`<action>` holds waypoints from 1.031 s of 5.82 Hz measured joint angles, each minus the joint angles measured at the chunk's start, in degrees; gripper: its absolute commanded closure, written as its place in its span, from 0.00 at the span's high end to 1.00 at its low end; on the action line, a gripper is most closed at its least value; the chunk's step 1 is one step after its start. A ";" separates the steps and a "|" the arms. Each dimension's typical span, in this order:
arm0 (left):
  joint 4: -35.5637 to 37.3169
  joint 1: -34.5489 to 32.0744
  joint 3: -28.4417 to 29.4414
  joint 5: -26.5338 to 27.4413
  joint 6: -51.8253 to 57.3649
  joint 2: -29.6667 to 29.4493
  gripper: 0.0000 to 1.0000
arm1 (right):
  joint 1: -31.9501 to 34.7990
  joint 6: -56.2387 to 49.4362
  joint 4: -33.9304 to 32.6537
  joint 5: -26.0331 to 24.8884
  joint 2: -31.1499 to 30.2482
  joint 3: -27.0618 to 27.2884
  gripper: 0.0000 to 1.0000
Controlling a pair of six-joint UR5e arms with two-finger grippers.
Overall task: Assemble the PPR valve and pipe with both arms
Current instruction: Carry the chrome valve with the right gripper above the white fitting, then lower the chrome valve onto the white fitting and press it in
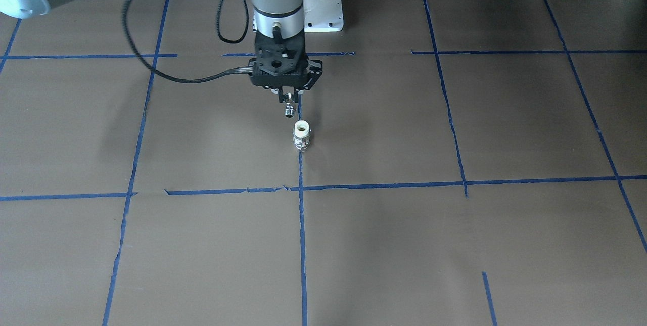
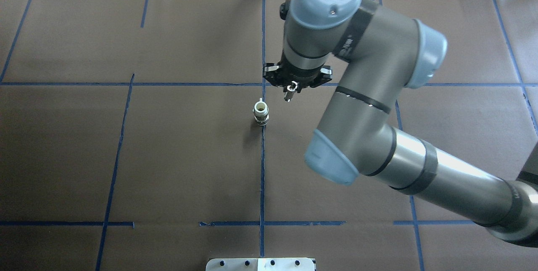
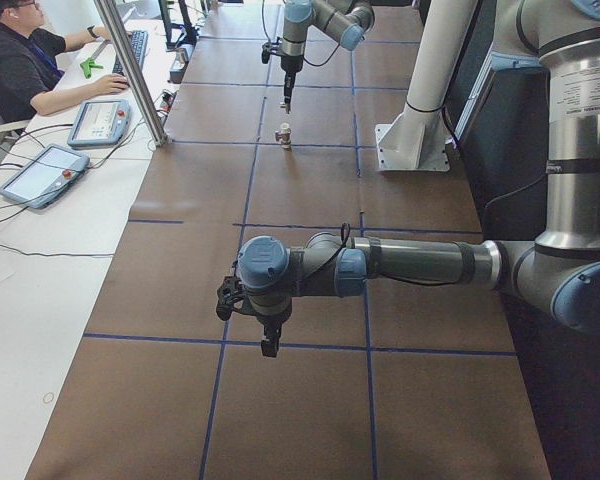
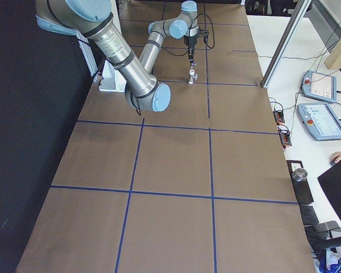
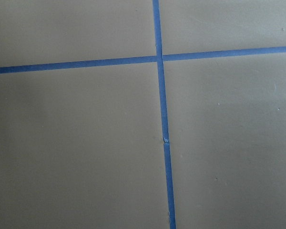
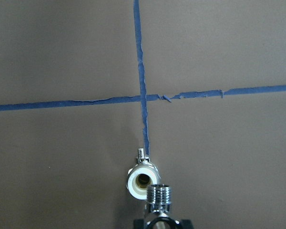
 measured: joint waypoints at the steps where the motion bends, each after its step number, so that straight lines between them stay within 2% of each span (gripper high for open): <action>1: 0.00 0.00 0.00 0.00 0.00 0.00 1.00 | -0.72 0.46 0.02 -1.18 1.05 -1.98 0.00; 3: 0.00 -0.03 -0.12 -0.01 0.00 0.05 1.00 | -1.09 0.48 0.11 -2.66 2.32 -4.90 0.00; 6: -0.01 -0.08 -0.32 -0.05 0.00 0.18 1.00 | -1.25 -0.18 0.31 -4.10 2.75 -6.21 0.00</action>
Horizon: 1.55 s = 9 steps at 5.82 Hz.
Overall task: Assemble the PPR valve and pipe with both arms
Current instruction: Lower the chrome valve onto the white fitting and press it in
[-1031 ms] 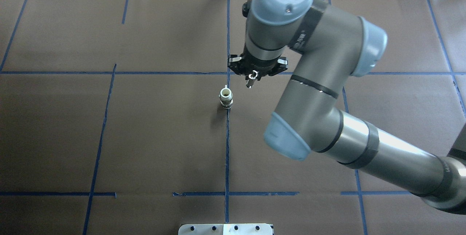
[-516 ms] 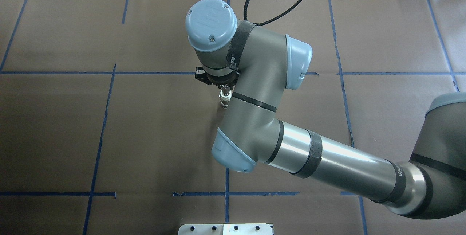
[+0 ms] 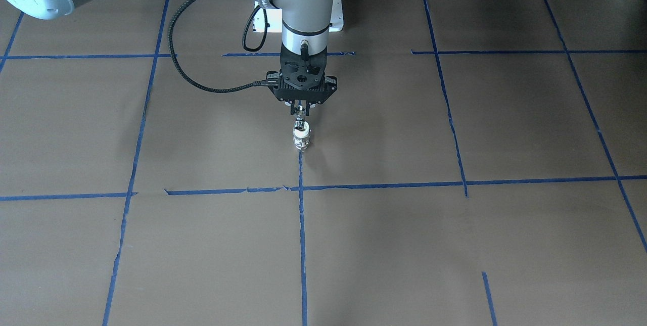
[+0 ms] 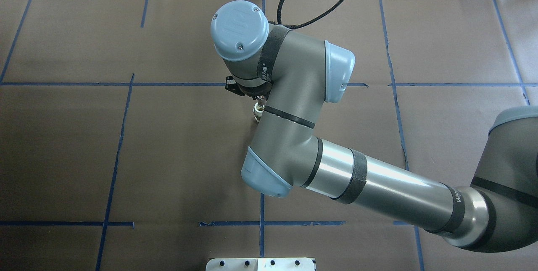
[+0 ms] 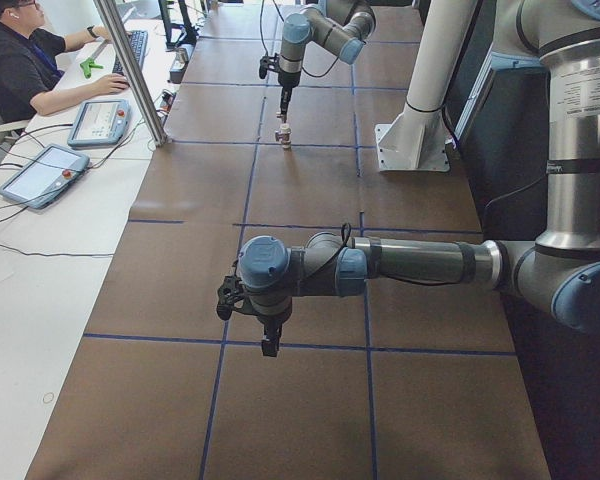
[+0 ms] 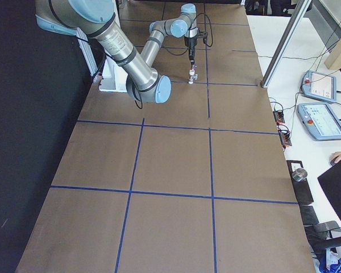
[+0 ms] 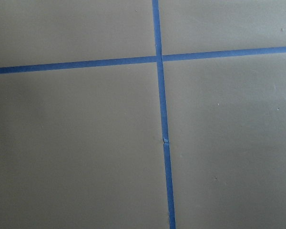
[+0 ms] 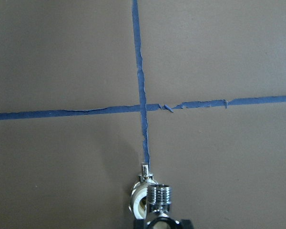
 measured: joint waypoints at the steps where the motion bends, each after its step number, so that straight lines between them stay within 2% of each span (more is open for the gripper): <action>1: 0.00 0.00 -0.13 0.02 0.00 0.02 1.00 | -0.18 -0.02 0.03 -0.15 0.13 -0.24 0.00; 9: 0.00 0.00 -0.19 0.04 0.00 0.07 1.00 | -1.03 0.03 0.04 -0.97 0.11 -0.56 0.00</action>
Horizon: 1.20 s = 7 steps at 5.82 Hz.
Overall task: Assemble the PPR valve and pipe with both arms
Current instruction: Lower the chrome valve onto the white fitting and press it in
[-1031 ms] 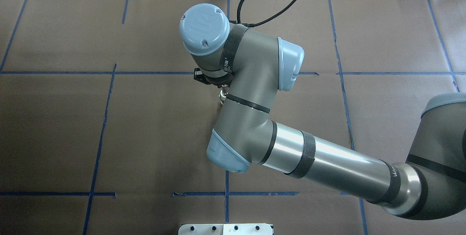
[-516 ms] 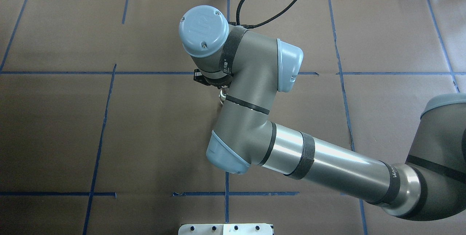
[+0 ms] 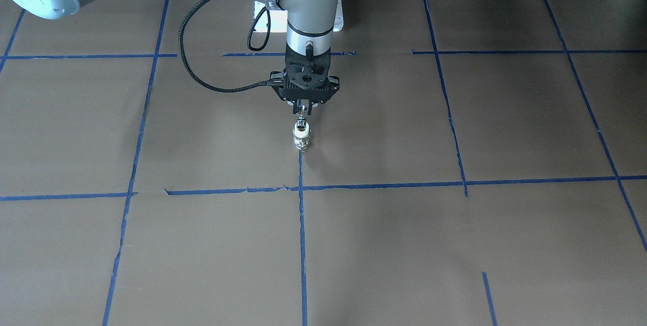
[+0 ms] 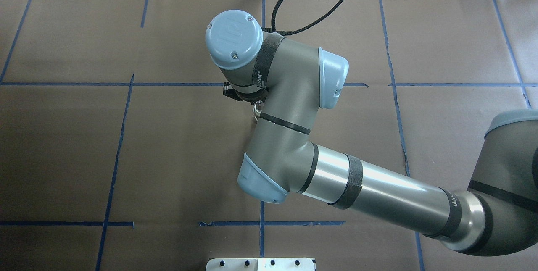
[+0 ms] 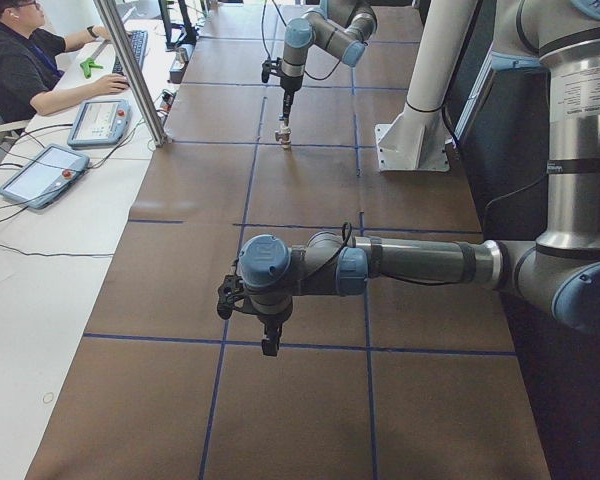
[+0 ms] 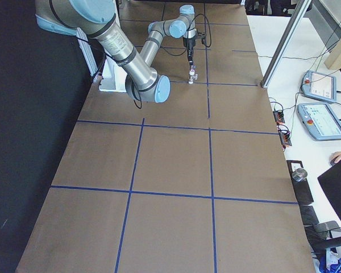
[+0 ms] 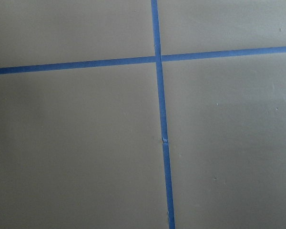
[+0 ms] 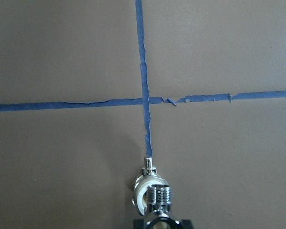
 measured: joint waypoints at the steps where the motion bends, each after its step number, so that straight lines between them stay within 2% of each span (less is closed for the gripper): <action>1: 0.00 0.00 0.00 0.00 0.00 0.00 1.00 | 0.00 -0.14 0.00 -0.60 0.00 -0.11 0.00; 7: 0.00 0.00 0.08 0.00 0.00 0.09 1.00 | -0.64 -0.17 0.04 -1.19 -0.06 -0.30 0.00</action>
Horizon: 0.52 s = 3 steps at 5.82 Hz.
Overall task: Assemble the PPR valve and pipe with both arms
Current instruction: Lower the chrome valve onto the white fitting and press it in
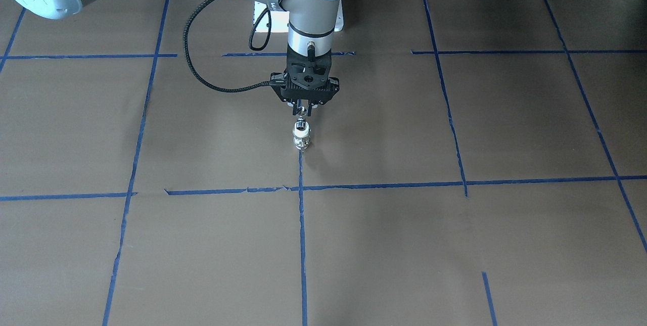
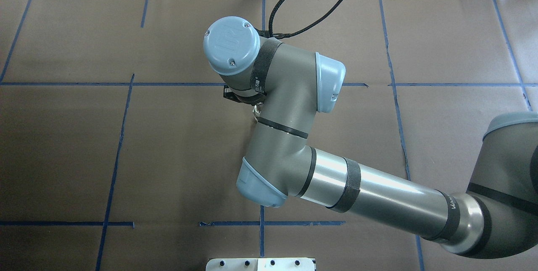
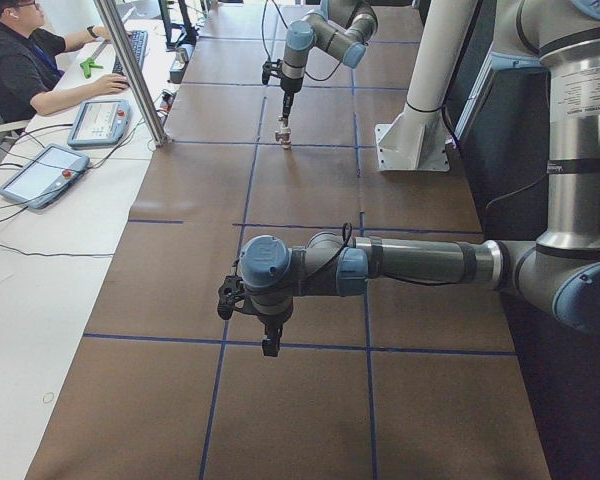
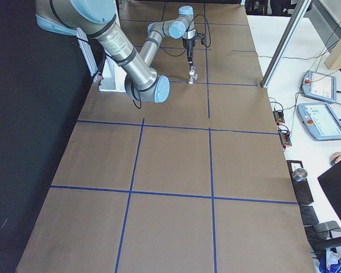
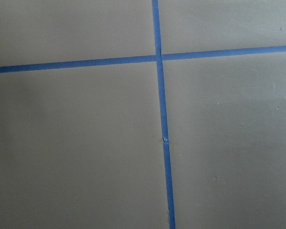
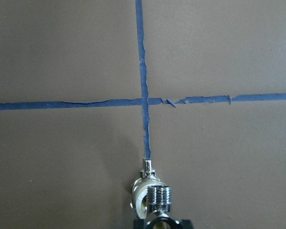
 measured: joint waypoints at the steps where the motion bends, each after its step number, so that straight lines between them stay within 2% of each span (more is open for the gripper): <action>1: 0.00 0.00 0.00 0.00 0.02 0.00 1.00 | -0.03 0.01 0.04 -0.04 -0.04 -0.02 0.00; 3: 0.00 0.00 0.01 -0.02 0.06 0.06 1.00 | -0.09 0.01 0.09 -0.34 -0.16 -0.44 0.00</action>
